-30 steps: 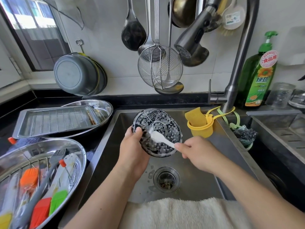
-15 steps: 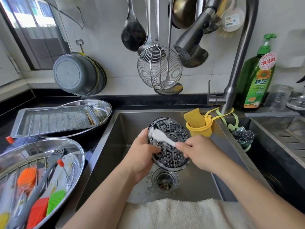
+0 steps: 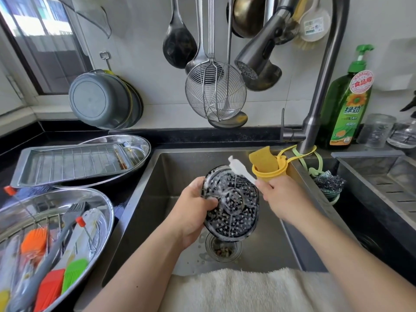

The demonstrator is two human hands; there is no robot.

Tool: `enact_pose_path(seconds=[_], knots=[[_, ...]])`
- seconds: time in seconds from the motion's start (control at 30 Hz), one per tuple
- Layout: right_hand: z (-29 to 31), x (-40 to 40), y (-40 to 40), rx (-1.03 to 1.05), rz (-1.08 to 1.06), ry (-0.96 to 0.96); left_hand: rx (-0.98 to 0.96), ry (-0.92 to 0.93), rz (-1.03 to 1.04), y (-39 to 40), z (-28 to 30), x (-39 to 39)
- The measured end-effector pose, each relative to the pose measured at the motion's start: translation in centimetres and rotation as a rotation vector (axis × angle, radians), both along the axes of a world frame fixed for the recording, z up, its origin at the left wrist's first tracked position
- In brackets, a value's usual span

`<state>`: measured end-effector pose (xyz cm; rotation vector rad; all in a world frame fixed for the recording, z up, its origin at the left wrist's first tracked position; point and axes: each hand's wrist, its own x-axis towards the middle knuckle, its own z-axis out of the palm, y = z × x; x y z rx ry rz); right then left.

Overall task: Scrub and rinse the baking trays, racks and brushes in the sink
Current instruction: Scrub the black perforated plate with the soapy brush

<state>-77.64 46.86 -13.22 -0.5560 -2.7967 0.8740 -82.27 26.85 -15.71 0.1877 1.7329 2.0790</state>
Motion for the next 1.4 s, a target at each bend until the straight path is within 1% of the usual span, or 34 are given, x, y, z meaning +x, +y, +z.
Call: enact_pose_path(seconds=[0.07,0.13,0.2,0.27,0.3,0.4,0.43,0.57,0.63,0.7,0.73,0.87,0.9,1.0,1.03,1.17,1.23,1.33,1.4], knots=[[-0.1,0.6,-0.8,-0.046,0.128,-0.055,0.0,0.002,0.002,0.0,0.0,0.0],[-0.2,1.1,-2.1,-0.043,0.243,-0.125,0.022,0.009,0.01,-0.2,-0.2,-0.1],[-0.1,0.6,-1.5,-0.065,0.171,-0.105,0.074,-0.004,0.032,-0.3,0.0,-0.4],[-0.1,0.2,0.0,-0.085,0.046,-0.024,0.12,-0.015,0.064,-0.5,0.2,-0.6],[-0.2,0.2,0.3,-0.08,0.03,-0.009,0.13,-0.014,0.077,-0.5,0.3,-0.6],[-0.5,0.6,-0.5,-0.059,0.116,-0.034,0.111,0.005,0.099,-0.6,0.2,-0.5],[-0.3,0.6,-0.7,-0.054,0.113,-0.039,0.102,0.012,0.101,-0.6,0.2,-0.4],[0.0,0.2,0.7,-0.095,-0.016,-0.014,0.127,0.031,0.121,-0.6,0.3,-0.6],[-0.1,0.5,0.3,-0.108,0.029,-0.005,0.133,0.035,0.124,-0.7,0.3,-0.7],[-0.1,0.9,-1.0,-0.084,0.106,-0.008,0.094,0.054,0.097,-0.6,0.2,-0.5],[0.0,0.8,-1.2,-0.079,0.103,0.004,0.059,0.074,0.078,-0.4,0.1,-0.4],[0.0,0.3,-0.2,-0.136,-0.042,0.083,-0.075,0.154,0.03,0.3,-0.4,-0.2],[0.0,0.4,-0.4,-0.15,-0.024,0.073,-0.091,0.163,0.031,0.3,-0.4,-0.2],[0.0,1.0,-2.2,-0.168,0.134,0.005,-0.103,0.178,0.018,0.1,-0.7,-0.2],[0.1,1.0,-2.4,-0.169,0.144,-0.008,-0.104,0.183,0.016,0.1,-0.7,-0.2],[0.2,0.6,0.3,-0.184,-0.063,0.009,-0.075,0.193,0.089,-0.2,-0.4,-0.6],[0.2,0.7,0.8,-0.192,-0.105,0.002,-0.056,0.199,0.111,-0.4,-0.3,-0.8],[0.1,0.8,-1.2,-0.245,0.016,0.022,-0.066,0.195,0.078,-0.3,-0.4,-0.5],[-0.1,0.9,-2.3,-0.221,0.125,-0.001,-0.064,0.19,0.051,-0.1,-0.6,-0.3]])
